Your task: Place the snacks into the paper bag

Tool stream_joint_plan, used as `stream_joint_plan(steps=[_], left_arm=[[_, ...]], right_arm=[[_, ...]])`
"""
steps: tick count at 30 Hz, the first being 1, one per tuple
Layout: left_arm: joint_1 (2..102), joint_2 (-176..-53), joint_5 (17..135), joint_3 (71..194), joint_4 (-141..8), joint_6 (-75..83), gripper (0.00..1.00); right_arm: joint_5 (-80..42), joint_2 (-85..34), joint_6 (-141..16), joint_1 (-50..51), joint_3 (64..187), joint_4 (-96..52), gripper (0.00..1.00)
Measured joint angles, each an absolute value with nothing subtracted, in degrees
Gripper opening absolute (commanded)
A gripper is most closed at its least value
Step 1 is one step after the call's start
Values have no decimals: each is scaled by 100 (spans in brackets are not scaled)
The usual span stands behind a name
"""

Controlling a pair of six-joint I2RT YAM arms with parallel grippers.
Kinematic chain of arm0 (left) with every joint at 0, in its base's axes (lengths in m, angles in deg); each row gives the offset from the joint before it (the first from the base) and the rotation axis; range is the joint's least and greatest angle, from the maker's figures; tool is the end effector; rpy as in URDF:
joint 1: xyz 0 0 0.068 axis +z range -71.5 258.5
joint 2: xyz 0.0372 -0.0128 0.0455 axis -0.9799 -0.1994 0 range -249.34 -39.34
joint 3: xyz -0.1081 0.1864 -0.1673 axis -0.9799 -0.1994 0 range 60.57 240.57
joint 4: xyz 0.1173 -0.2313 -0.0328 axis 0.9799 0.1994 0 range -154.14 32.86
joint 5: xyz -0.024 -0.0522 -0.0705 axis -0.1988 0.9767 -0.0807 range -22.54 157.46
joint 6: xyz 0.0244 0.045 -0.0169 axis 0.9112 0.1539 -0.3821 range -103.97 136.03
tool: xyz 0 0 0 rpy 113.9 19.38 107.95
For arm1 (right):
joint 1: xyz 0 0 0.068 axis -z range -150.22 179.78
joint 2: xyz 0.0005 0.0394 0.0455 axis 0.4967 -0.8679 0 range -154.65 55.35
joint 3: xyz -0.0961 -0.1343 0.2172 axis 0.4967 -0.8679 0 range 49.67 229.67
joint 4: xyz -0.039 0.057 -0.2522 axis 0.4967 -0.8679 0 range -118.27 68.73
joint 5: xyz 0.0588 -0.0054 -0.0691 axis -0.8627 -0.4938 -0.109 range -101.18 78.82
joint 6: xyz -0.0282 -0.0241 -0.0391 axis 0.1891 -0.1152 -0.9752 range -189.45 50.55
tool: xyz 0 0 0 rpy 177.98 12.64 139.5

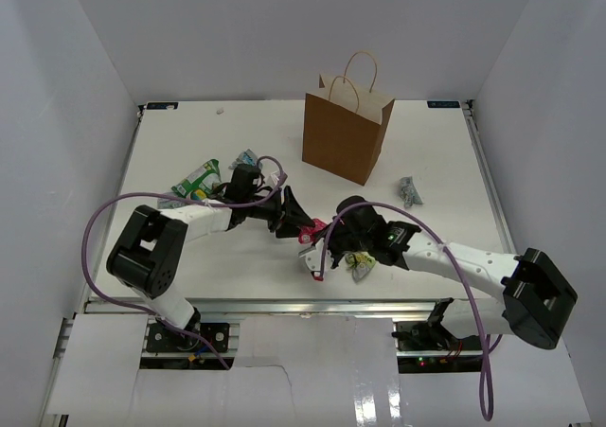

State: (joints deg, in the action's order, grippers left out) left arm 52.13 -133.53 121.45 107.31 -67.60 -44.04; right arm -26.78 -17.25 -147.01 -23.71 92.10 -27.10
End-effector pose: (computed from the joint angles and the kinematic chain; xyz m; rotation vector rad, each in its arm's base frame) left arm 0.2717 -0.1668 0.1710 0.2094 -2.5747 1.6716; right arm 0.1533 0.2232 0.2306 -2.0358 0.7602 0.0602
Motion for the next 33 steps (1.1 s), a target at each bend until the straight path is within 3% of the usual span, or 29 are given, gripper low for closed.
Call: stream_joint_plan(steps=[6,12,18,26,33], left_arm=[[5359,-13261,12065,11105,-6336,-4218,72],[6222,-12647,11450,11877,-5241,-3517,73],[6880,-11620,10111,12342,-4310,-2544,73],[6847,-10350,8858,11951,-3692,-1563,77],[6847,-9792,8307,11470,-3405,-1241,77]], right_arm=[[-3180,-1696,-13837,-2024,9396,-2856,8],[-4354,-1283,-12340,-1204,9757,-2987,8],[-5150,-925,-10106,-172,10498,-2688,8],[-4098,-1443,-6616,1655,12657,-1702,8],[-3373,-2427,-5901,1808,13481,-1353,8]])
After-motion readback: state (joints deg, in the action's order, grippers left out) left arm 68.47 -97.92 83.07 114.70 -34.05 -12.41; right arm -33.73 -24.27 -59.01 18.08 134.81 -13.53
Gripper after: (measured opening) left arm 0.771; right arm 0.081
